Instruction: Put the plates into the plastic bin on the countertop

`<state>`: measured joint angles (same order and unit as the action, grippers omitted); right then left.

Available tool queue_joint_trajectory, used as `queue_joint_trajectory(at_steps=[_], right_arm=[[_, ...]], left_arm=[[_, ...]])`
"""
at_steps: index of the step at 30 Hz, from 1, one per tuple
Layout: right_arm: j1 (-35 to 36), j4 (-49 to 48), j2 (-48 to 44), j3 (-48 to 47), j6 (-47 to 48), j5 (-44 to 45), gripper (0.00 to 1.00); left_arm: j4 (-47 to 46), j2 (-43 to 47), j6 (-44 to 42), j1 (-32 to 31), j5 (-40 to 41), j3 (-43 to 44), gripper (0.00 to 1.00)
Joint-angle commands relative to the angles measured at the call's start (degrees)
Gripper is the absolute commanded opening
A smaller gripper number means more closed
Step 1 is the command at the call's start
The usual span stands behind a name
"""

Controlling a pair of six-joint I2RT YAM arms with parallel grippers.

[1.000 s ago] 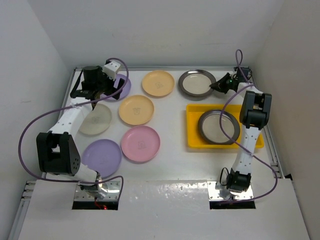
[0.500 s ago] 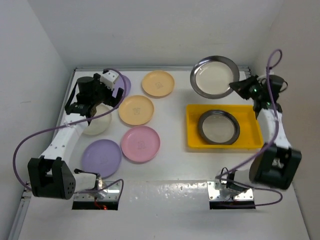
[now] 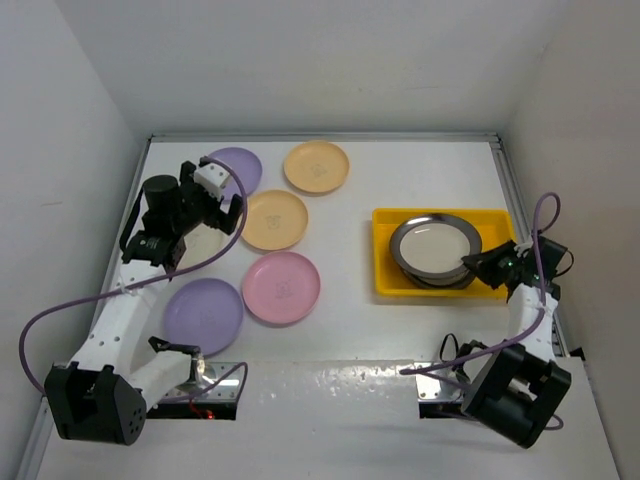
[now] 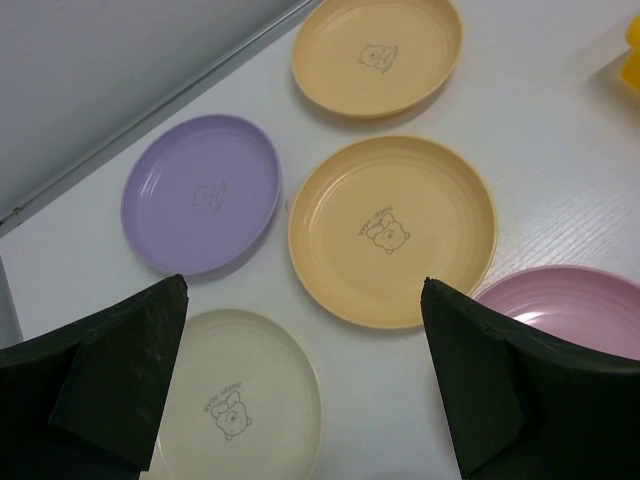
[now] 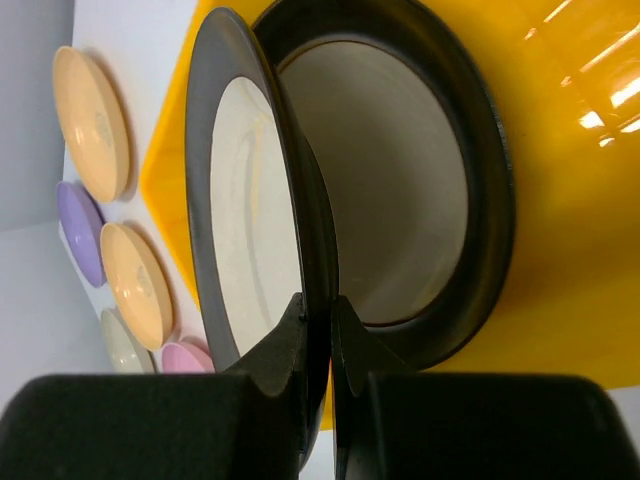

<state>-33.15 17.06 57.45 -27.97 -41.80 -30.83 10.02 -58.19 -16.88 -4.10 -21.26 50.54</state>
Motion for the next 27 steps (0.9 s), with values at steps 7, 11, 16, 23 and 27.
queue_joint_trajectory(at_steps=[7,11,16,23,27], right_arm=[[-1.66,-6.51,5.38,0.19,3.56,-1.43,0.23],[0.01,-3.45,8.82,-2.87,7.25,2.96,0.56],[4.75,7.78,9.52,-8.5,12.52,21.43,0.8],[13.62,14.5,7.95,-18.43,11.74,41.99,0.86],[17.66,12.91,6.97,-21.69,13.58,40.41,0.85]], left_arm=[[0.78,0.1,1.24,-0.38,-2.11,-1.85,1.0],[7.1,-4.46,-1.65,-0.38,-7.47,1.39,1.0],[14.65,-11.84,-1.67,-0.38,-6.97,7.1,1.0],[33.47,-38.98,-1.75,-0.92,6.73,33.33,0.73],[37.69,-52.53,2.46,0.49,11.31,43.4,0.59]])
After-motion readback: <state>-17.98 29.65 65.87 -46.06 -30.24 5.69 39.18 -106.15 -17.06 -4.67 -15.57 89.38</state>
